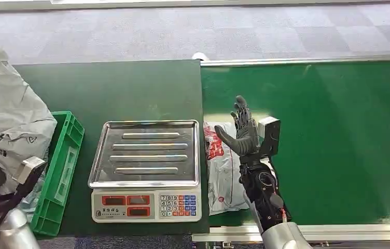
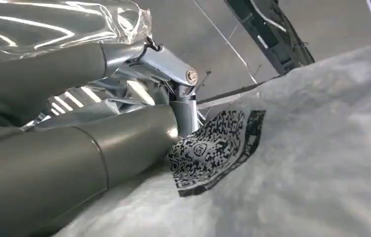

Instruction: Moved the parcel from conveyor to table for the left to box.

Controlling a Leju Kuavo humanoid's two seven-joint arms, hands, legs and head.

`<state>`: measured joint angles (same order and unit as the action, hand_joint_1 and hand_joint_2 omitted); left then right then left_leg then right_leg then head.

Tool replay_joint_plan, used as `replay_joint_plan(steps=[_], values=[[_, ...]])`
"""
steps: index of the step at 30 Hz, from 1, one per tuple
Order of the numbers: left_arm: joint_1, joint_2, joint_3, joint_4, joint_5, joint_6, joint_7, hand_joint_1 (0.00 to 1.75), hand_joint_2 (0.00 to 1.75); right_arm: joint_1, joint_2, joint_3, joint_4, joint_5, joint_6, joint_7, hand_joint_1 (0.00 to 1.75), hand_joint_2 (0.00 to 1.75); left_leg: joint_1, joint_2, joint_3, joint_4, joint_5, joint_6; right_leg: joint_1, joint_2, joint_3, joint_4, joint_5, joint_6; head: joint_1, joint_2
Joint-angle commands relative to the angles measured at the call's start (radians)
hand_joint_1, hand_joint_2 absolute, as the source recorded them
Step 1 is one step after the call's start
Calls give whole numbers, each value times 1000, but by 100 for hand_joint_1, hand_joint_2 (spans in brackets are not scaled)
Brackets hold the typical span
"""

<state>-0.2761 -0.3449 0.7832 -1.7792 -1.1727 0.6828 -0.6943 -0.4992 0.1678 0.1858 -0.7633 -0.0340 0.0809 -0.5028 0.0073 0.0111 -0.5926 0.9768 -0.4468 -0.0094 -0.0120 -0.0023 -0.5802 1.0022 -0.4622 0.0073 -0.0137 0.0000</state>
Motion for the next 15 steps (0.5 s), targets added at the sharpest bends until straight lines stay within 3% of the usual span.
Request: replay_joint_plan(steps=[1, 4, 5, 6, 15], values=[[-4, -4, 2, 0, 9, 15, -4, 0, 0, -12, -8, -1, 4, 0, 2, 2, 0, 175, 0, -1, 1, 0, 0, 0, 0, -1, 2, -1, 0, 0, 0, 0], [-1, -4, 1, -2, 0, 15, -4, 0, 0, -12, -8, 1, 2, 1, 1, 2, 0, 175, 1, -1, 1, -1, 0, 0, 1, 0, 2, -1, 0, 0, 0, 0], [-34, 121, -70, 113, 1, 15, 122, 0, 0, 2, 3, -18, -23, 21, 10, 22, 0, 175, 0, -1, 1, 0, 0, 0, 0, 0, 1, -1, 0, 0, 0, 0], [-3, -4, 9, 17, -24, 15, -4, 0, 0, -4, -3, -16, -11, 19, 11, 16, 0, 175, 0, -1, 1, -1, 0, 0, 0, 0, 1, -1, 0, 0, 0, 0], [-7, -4, 42, 42, -43, 15, -4, 0, 0, -5, -7, -2, -17, 5, 7, 20, 0, 175, 0, 0, 1, -1, 0, 0, 0, 0, 1, -1, 0, 0, 0, 0]])
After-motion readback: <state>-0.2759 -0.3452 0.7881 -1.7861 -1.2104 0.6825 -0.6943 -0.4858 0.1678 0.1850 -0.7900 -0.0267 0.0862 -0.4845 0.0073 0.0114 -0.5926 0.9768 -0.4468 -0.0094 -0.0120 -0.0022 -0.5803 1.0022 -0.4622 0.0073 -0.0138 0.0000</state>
